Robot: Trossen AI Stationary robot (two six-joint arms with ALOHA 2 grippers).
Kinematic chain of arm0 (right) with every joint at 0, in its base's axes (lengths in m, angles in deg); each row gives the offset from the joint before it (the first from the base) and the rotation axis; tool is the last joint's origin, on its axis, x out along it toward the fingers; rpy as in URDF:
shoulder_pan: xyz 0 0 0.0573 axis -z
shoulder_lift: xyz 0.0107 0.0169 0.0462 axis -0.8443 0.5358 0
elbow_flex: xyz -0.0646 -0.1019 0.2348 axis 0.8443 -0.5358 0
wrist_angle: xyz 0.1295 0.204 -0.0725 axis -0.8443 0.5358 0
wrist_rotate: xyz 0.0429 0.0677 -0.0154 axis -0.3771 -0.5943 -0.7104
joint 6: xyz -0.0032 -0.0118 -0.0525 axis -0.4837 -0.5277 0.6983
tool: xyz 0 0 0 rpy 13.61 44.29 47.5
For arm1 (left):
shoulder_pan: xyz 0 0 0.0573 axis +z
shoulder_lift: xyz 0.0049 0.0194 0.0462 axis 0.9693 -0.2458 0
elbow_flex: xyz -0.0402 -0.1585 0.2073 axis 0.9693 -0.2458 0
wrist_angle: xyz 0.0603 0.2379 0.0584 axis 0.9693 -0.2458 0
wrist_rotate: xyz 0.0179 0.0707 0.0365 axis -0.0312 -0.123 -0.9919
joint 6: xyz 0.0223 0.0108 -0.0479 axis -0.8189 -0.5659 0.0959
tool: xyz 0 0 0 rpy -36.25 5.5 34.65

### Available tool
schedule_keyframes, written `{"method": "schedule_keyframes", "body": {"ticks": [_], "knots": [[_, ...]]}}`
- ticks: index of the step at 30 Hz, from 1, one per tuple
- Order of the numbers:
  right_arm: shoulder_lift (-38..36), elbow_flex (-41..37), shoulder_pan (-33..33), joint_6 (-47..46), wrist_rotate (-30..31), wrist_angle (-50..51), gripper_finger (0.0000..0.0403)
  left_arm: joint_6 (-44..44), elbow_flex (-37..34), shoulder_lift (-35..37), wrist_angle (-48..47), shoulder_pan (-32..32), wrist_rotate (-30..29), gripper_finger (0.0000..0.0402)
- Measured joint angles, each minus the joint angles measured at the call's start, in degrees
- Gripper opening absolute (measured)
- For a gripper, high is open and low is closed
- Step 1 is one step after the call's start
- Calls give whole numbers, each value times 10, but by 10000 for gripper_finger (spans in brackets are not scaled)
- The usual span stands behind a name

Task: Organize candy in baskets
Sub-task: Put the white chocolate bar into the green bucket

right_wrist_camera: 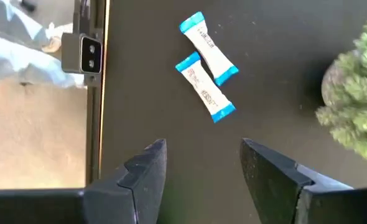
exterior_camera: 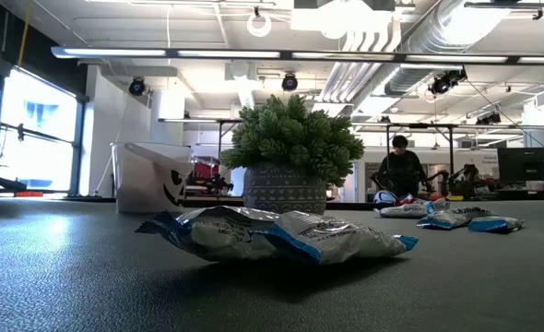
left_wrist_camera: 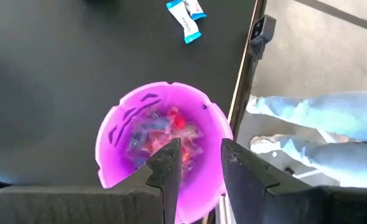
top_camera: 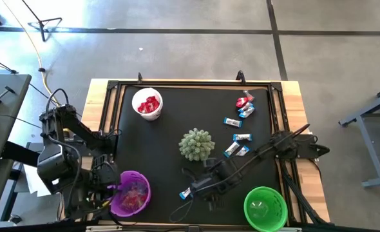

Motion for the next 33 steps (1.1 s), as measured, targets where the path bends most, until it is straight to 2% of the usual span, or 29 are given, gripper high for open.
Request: {"method": "schedule_keyframes", "body": {"ticks": [6,10,19,27,29,33], "knots": [[15,0,6,39,-20,-62,198,53,0,-13,0,-21,-2,101],[15,0,6,52,-18,-65,198,85,0,-14,0,-34,-11,101],[26,0,10,76,-9,-84,198,88,0,-16,-3,-29,-19,101],[29,0,13,71,19,-76,163,92,0,-11,-10,-18,-19,101],[26,-18,13,67,24,-95,153,92,0,-10,-11,-15,-17,101],[6,-103,13,53,21,-178,142,94,0,-4,-12,-14,-7,101]]}}
